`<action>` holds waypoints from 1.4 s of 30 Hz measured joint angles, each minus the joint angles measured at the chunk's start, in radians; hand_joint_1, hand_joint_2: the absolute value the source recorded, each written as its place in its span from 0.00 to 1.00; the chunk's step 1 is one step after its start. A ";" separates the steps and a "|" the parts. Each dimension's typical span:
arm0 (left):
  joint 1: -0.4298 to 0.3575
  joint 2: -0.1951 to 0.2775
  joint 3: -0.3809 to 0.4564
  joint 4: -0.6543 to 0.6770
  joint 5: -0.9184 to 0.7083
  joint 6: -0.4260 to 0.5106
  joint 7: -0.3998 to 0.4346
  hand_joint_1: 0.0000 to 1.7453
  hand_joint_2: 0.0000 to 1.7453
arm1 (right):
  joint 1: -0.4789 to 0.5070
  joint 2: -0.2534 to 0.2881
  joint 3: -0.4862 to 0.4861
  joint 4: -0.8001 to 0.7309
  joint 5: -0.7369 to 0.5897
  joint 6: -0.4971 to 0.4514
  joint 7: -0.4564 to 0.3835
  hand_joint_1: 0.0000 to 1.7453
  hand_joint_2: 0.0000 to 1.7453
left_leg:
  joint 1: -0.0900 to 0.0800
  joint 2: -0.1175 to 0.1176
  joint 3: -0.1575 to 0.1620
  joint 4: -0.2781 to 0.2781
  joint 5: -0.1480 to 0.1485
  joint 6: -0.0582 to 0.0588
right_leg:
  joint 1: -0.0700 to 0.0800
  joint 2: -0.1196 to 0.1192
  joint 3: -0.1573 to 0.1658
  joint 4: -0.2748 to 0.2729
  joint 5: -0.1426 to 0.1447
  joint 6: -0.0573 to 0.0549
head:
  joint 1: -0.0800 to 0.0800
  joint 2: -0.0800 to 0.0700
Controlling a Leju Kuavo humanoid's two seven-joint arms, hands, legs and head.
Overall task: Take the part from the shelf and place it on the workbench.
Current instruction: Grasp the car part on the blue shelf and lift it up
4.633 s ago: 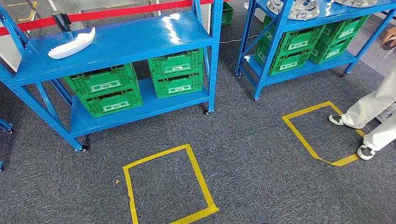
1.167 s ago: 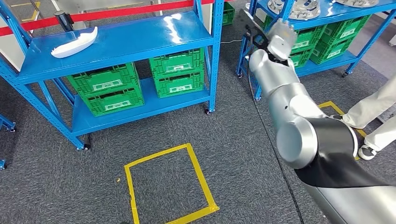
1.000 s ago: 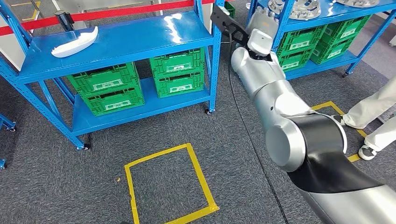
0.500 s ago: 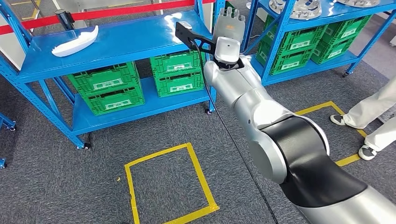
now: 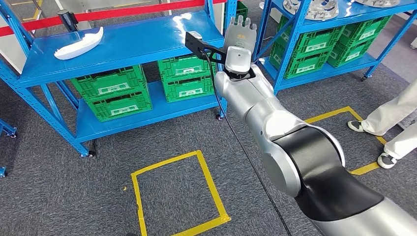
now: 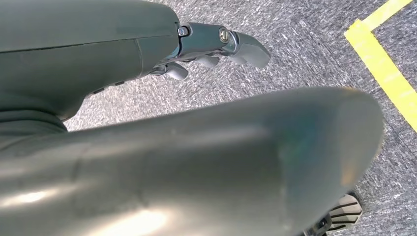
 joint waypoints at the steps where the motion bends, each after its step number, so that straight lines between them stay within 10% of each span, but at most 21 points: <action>1: -0.001 0.000 0.003 0.000 0.004 0.000 0.008 0.00 0.00 | 0.001 0.000 0.000 0.000 0.000 0.000 0.000 0.00 1.00 | 0.000 0.000 0.000 0.000 0.000 0.000 | 0.000 0.000 0.000 0.000 0.000 0.000 | 0.000 0.000; 16: -0.002 0.006 0.030 0.002 0.013 0.000 0.025 0.00 0.00 | 0.001 0.000 0.000 0.000 0.004 0.002 0.000 0.00 1.00 | -0.003 -0.001 -0.006 0.005 0.000 0.002 | -0.007 0.000 -0.003 -0.001 0.003 0.005 | 0.000 0.000; 23: -0.003 0.008 0.031 0.002 0.005 0.000 0.025 0.00 0.00 | 0.001 0.000 0.000 0.000 0.004 0.006 0.003 0.00 1.00 | -0.002 0.007 -0.011 0.001 0.010 0.022 | -0.007 -0.006 -0.011 0.002 0.005 0.019 | 0.001 0.000; 29: -0.001 0.008 0.032 0.002 0.002 0.000 0.027 0.00 0.00 | 0.013 0.001 0.000 0.001 0.005 0.008 0.007 0.00 1.00 | 0.001 0.031 -0.013 -0.006 0.018 0.034 | -0.001 -0.049 -0.156 0.284 -0.103 0.019 | 0.004 0.000; 33: -0.001 0.007 0.032 0.002 -0.001 0.000 0.028 0.00 0.00 | 0.012 0.001 0.000 0.001 0.005 0.008 0.009 0.00 1.00 | 0.000 0.038 -0.015 0.004 0.007 0.021 | 0.006 -0.061 -0.061 0.069 0.012 0.000 | 0.004 0.000; 39: -0.002 0.008 0.032 0.002 -0.007 0.000 0.028 0.00 0.00 | 0.014 -0.005 0.000 0.000 0.004 0.008 0.008 0.00 1.00 | -0.001 0.039 -0.029 0.023 -0.013 -0.015 | 0.008 -0.060 -0.031 -0.004 0.024 -0.029 | 0.001 0.000; 42: -0.002 0.010 0.032 0.002 -0.009 0.000 0.029 0.00 0.00 | 0.017 -0.005 0.000 0.000 0.005 0.008 0.006 0.00 1.00 | 0.009 0.032 -0.108 0.187 -0.091 -0.034 | 0.001 -0.058 -0.027 -0.010 0.027 -0.036 | -0.005 0.000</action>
